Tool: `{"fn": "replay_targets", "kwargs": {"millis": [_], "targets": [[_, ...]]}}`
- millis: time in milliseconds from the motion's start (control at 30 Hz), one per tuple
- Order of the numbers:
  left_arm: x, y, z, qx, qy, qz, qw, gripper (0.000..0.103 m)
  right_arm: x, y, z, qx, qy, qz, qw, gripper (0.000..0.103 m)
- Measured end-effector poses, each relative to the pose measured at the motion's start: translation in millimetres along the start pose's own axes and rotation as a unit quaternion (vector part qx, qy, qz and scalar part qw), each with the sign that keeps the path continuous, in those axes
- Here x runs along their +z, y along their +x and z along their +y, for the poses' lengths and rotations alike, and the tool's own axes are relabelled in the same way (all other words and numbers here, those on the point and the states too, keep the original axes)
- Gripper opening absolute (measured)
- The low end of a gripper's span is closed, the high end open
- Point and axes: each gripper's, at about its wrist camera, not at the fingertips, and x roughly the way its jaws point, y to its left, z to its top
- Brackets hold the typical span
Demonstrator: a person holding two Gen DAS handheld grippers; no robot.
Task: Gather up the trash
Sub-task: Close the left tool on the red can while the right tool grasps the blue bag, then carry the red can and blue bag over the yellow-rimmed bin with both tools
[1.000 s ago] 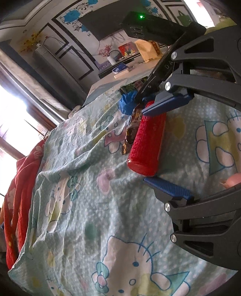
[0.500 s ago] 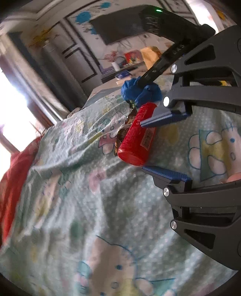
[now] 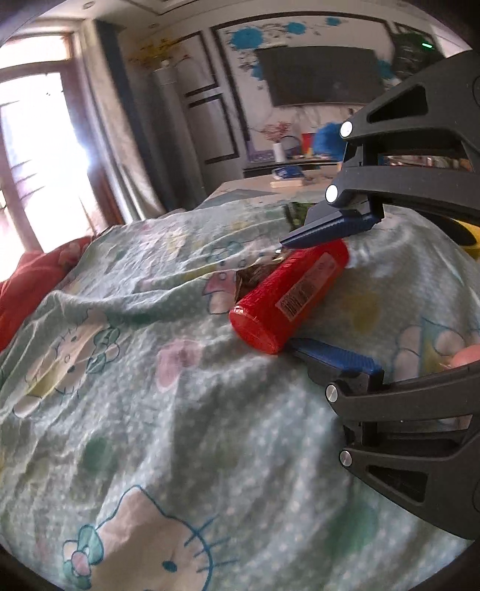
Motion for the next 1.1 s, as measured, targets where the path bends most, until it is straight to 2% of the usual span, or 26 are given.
{"fn": "replay_targets", "kwargs": {"millis": [167, 200, 233, 300, 400, 500, 633, 867, 1100], "targets": [[10, 9, 0, 0.012, -0.033, -0.021, 0.9992, 0.041, -3, -17, -16, -0.009, 0.016, -0.011, 1.000, 0.015], [12, 10, -2, 0.016, -0.035, -0.029, 0.9989, 0.039, -4, -20, -20, -0.012, 0.019, -0.013, 1.000, 0.015], [14, 11, -3, 0.022, -0.033, -0.032, 0.9987, 0.031, -5, -22, -23, -0.013, 0.022, -0.015, 1.000, 0.015], [13, 15, -6, 0.030, -0.022, -0.034, 0.9987, 0.030, -6, -29, -29, -0.019, 0.027, -0.018, 0.999, 0.015], [10, 12, -13, 0.034, 0.006, -0.035, 0.9988, 0.030, -7, -38, -38, -0.029, 0.031, -0.026, 0.999, 0.015], [6, 8, -23, 0.026, 0.029, -0.033, 0.9987, 0.029, -8, -47, -46, -0.039, 0.037, -0.035, 0.998, 0.015], [-5, -5, -48, 0.011, 0.084, -0.041, 0.9956, 0.028, -9, -60, -60, -0.053, 0.045, -0.046, 0.997, 0.015], [-30, -21, -95, -0.015, 0.168, -0.045, 0.9846, 0.028, -12, -80, -82, -0.077, 0.064, -0.058, 0.993, 0.015], [-59, -22, -130, -0.048, 0.220, -0.032, 0.9738, 0.028, -9, -104, -98, -0.098, 0.074, -0.079, 0.989, 0.015]]}}
